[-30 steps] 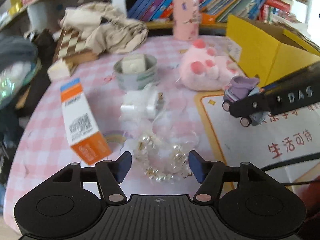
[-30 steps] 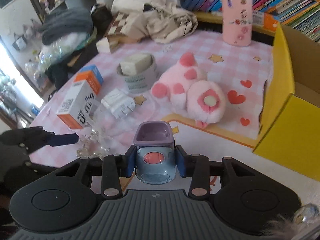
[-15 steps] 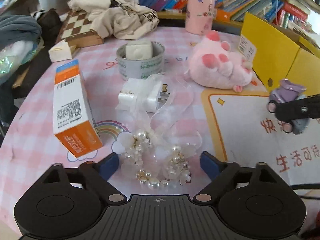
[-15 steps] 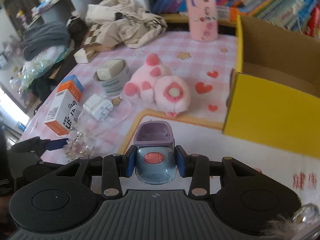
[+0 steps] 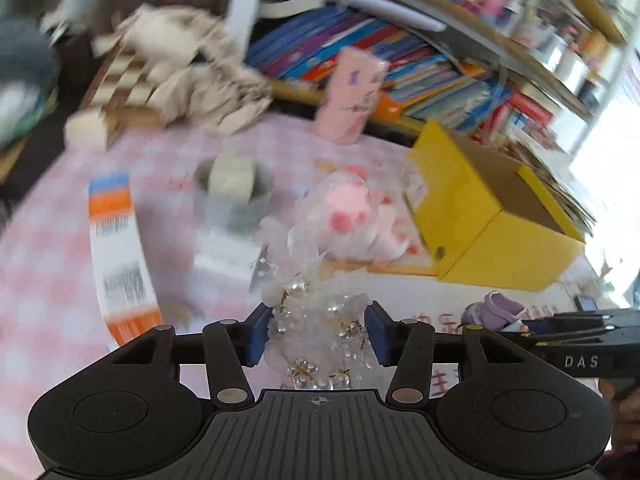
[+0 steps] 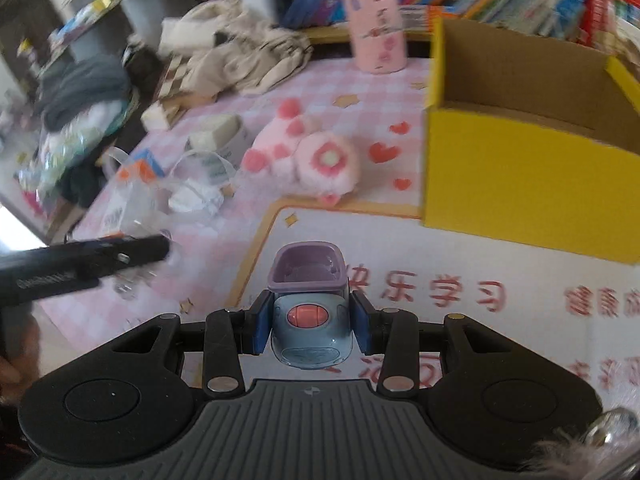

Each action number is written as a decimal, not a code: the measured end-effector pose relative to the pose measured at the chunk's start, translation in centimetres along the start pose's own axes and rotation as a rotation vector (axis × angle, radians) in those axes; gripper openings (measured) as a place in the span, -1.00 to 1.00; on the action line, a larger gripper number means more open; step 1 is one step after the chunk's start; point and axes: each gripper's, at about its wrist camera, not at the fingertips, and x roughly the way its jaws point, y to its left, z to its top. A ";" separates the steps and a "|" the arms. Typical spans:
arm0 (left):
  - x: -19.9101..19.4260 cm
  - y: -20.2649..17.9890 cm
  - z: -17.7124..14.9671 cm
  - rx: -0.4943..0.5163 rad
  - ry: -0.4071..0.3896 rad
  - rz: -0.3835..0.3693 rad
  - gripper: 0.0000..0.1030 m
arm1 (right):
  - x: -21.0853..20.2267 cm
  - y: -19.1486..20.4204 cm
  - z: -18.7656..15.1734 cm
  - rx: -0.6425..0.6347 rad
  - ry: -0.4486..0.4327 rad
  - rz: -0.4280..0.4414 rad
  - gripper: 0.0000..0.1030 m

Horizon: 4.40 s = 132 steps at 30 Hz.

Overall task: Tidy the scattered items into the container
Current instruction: 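Lift and carry the toy car and pearl hair clip over the yellow box with both tools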

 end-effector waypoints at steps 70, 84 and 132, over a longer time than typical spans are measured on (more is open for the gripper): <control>0.7 -17.2 -0.7 0.324 0.044 -0.365 -0.04 | -12.3 -7.6 -4.7 0.093 -0.189 -0.242 -0.26; 3.3 -22.6 0.8 0.337 -0.002 -0.402 -0.04 | -14.6 -14.1 -3.4 0.095 -0.251 -0.310 -0.26; 11.0 -27.0 13.6 0.364 -0.260 -0.232 -0.03 | -9.2 -20.8 11.8 -0.236 -0.394 -0.234 -0.26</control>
